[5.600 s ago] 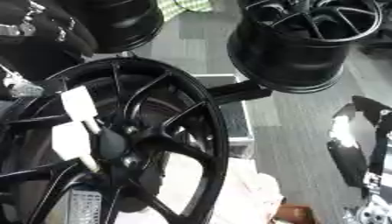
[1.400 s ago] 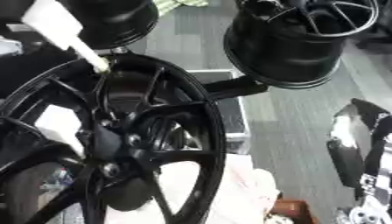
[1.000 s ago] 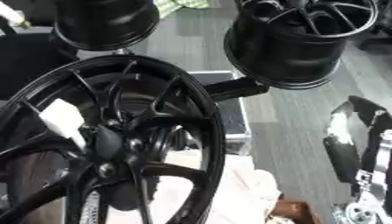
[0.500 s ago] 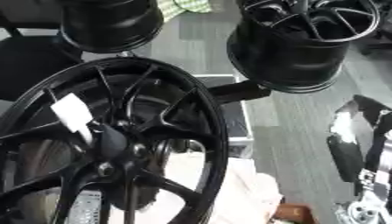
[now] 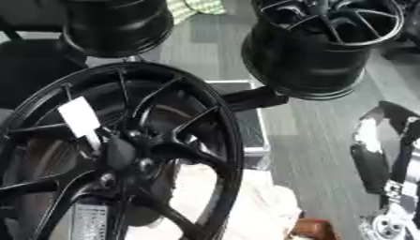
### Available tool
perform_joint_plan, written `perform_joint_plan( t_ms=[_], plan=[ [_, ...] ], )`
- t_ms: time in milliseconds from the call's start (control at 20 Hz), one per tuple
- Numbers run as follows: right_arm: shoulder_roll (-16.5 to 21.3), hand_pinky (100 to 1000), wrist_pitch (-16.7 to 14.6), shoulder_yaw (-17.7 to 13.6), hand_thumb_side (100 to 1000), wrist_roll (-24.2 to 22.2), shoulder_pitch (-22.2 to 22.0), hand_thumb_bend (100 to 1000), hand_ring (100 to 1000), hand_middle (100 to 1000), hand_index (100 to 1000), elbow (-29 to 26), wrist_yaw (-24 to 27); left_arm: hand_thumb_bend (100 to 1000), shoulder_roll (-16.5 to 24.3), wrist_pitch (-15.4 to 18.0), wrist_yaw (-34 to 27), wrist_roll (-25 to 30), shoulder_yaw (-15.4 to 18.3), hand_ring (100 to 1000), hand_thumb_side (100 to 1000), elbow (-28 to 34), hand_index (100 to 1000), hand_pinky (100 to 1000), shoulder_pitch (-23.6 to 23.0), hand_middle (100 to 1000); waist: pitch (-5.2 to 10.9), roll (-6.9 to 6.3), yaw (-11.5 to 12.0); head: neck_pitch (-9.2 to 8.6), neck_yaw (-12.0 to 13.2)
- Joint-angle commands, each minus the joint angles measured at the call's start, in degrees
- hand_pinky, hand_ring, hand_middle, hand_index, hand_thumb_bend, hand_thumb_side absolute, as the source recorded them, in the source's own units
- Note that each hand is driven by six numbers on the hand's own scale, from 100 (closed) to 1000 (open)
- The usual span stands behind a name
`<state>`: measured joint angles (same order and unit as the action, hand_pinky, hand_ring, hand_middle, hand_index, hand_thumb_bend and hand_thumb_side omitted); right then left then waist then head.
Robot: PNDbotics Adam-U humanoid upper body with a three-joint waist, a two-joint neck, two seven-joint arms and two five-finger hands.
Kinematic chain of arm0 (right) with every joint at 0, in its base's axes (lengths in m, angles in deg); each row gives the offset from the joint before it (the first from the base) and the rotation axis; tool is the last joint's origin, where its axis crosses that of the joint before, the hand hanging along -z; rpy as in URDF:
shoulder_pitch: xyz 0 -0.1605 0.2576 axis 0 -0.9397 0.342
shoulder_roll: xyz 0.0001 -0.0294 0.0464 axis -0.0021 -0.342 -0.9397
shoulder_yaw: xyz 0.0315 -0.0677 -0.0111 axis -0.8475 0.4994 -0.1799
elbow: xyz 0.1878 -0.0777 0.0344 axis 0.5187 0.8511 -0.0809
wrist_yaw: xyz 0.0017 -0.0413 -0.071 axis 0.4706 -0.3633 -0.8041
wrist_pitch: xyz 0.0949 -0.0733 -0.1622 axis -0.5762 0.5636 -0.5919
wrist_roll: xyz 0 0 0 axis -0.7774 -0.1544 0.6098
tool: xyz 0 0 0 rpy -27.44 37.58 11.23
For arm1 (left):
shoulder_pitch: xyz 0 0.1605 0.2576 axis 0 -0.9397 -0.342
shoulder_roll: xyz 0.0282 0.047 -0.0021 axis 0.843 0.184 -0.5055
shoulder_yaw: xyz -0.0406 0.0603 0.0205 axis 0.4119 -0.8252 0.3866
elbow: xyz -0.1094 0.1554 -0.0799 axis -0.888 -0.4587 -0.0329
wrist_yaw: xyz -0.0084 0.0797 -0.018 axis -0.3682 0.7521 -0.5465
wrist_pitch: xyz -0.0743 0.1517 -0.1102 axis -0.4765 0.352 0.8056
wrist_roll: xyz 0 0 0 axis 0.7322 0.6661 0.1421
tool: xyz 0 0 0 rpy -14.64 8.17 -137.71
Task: Pull the pin out of the wheel hub.
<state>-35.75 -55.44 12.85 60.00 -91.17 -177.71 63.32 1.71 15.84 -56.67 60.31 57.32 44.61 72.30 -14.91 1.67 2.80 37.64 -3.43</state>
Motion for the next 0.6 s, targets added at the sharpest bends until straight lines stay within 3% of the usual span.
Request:
perform_joint_plan(
  t_ms=[50, 200, 600],
  plan=[
    [0.1, 863, -0.1, -0.3, 476, -0.1, 0.3, 100, 775, 585, 704, -1.1, 0.3, 100, 0.3, 0.5, 3.7, 1.4, -0.8, 841, 249, -1.1, 855, 840, 0.6, 822, 0.83, -0.13, -0.1, -0.83, 0.1],
    [0.0, 863, -0.1, -0.2, 479, -0.2, 0.3, 100, 775, 585, 704, -1.1, 0.4, 100, -0.6, 1.1, 4.4, 4.5, -0.9, 870, 250, -1.6, 903, 860, 1.3, 857, 0.73, 0.01, -0.1, -0.87, -0.1],
    [0.1, 864, -0.2, -0.1, 476, -0.4, 0.4, 100, 776, 586, 705, -1.1, 0.4, 100, -1.3, 1.6, 4.8, 6.2, -1.0, 860, 251, -1.2, 879, 849, 2.0, 836, 0.73, 0.01, -0.2, -0.59, -0.2]
  ],
)
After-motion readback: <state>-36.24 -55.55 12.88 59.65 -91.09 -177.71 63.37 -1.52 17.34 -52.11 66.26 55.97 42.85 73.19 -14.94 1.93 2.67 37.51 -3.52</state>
